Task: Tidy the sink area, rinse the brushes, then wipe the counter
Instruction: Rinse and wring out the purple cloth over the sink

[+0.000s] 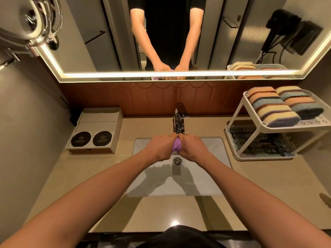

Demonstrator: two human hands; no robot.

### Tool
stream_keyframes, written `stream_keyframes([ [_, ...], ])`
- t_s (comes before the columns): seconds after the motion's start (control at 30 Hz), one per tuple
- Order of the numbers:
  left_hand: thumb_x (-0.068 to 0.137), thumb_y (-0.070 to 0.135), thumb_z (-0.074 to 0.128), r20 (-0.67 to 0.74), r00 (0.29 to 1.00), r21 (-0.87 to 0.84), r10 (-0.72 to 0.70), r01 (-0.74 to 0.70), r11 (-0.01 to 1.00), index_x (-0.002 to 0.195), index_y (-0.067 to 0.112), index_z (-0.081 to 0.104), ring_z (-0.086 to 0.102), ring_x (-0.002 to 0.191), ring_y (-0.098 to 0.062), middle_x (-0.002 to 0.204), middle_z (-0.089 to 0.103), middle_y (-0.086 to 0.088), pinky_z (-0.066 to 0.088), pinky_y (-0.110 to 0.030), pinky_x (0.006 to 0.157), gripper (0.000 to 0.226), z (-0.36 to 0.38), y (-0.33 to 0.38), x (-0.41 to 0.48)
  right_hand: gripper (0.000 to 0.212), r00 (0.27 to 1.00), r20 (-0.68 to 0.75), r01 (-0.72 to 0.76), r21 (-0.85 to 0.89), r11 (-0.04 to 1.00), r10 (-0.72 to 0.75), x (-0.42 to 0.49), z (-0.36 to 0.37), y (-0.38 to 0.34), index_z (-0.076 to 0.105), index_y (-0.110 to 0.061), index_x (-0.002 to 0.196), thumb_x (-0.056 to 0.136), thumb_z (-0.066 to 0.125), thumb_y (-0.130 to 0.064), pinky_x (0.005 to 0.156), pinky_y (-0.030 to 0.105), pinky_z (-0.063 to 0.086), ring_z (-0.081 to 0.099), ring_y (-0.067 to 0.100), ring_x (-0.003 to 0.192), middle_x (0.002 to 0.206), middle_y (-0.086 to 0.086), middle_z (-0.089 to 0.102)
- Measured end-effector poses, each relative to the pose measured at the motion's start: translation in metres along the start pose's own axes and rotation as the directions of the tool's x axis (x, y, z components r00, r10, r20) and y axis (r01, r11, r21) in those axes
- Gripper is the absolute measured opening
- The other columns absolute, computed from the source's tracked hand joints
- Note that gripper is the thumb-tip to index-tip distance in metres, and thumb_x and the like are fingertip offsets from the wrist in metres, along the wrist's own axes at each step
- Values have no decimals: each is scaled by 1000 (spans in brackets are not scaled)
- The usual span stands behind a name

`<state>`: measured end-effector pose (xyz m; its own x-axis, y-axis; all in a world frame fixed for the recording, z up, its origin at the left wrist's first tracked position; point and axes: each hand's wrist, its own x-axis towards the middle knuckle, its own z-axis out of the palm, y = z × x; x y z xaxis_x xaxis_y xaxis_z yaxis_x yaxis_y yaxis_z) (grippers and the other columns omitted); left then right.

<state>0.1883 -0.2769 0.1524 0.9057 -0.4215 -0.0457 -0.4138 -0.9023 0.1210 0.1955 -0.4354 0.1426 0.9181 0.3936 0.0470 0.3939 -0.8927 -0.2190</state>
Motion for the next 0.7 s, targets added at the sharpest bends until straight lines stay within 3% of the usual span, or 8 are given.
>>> stream_keyframes([
  [0.17,86,24,65,-8,999,4,45,-45,999,117,19,43,66,84,-32,101,69,-8,53,-38,68,38,5,-11,0,24,990,129,-59,15,998,57,3,3,-6,60,-21,100,80,61,-34,63,34,53,64,30,74,89,6,71],
  [0.43,90,26,62,-28,994,135,101,-96,986,127,17,38,67,85,-35,107,70,-9,47,-36,66,44,8,-23,4,20,954,285,-134,143,981,89,10,3,-8,59,-23,86,68,54,-33,56,30,41,58,27,68,80,4,65],
  [0.57,92,22,57,-37,990,181,134,-125,975,126,16,41,68,88,-35,112,68,-8,41,-35,63,37,7,-26,4,15,949,309,-154,260,953,69,8,-5,-13,60,-17,80,68,60,-26,60,34,48,57,28,69,77,6,65],
  [0.7,94,20,54,-59,987,228,151,-134,964,122,16,45,69,87,-34,111,69,-7,45,-37,63,30,1,-26,6,12,928,363,-242,426,872,80,8,-10,-15,56,-6,74,68,63,-14,53,33,40,44,22,58,69,9,61],
])
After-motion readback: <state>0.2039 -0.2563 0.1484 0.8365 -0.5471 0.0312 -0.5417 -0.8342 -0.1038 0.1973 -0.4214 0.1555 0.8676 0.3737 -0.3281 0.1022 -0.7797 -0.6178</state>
